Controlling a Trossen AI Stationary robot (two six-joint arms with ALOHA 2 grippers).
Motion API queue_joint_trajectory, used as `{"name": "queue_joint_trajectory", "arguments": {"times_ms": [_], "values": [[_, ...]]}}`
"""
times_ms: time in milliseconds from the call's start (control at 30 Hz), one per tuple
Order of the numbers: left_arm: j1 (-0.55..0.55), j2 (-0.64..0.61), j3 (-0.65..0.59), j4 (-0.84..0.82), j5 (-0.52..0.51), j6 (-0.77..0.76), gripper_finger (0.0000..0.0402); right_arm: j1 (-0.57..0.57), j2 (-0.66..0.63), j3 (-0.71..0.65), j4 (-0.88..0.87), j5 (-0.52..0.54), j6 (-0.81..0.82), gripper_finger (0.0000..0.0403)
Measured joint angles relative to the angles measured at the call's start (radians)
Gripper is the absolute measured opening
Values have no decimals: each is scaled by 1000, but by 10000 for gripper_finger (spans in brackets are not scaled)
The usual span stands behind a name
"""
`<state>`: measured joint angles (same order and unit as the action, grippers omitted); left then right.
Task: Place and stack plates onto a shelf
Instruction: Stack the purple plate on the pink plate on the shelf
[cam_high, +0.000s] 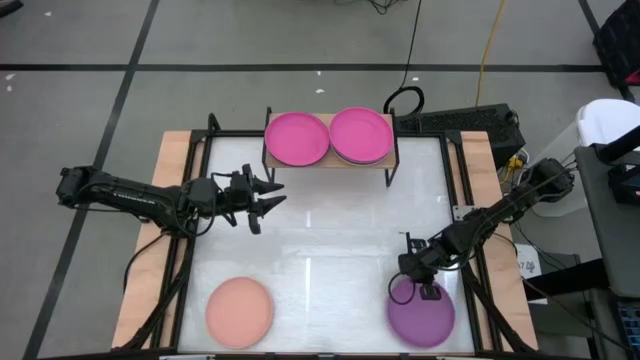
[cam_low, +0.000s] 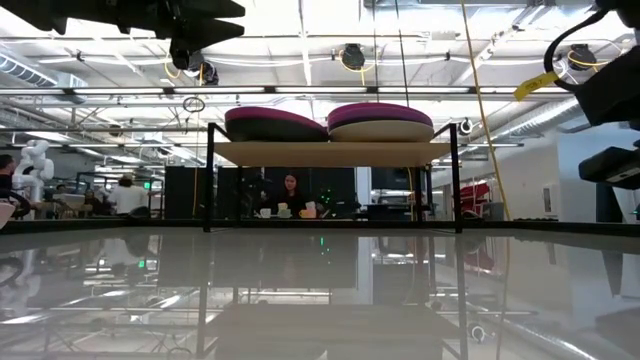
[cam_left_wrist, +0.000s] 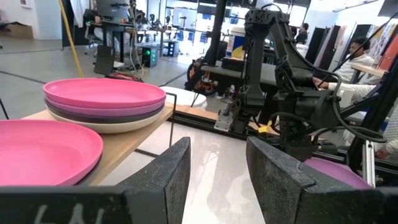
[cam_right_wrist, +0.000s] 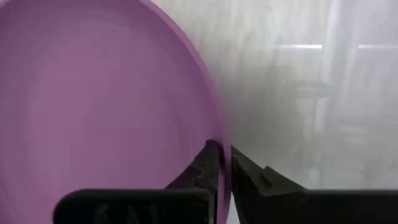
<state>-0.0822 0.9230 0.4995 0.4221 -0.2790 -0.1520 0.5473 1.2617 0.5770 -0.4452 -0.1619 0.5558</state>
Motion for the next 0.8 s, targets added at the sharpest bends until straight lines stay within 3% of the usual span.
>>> {"name": "queue_joint_trajectory", "arguments": {"times_ms": [300,600,800], "values": [[0,0,0,0,0,-1,161,-86,-43,31,44,21,-77,3],[0,-87,1,-3,0,8,161,-273,-138,235,118,382,-363,1],[0,-181,1,1,0,112,161,-480,-139,376,338,426,-578,1]]}}
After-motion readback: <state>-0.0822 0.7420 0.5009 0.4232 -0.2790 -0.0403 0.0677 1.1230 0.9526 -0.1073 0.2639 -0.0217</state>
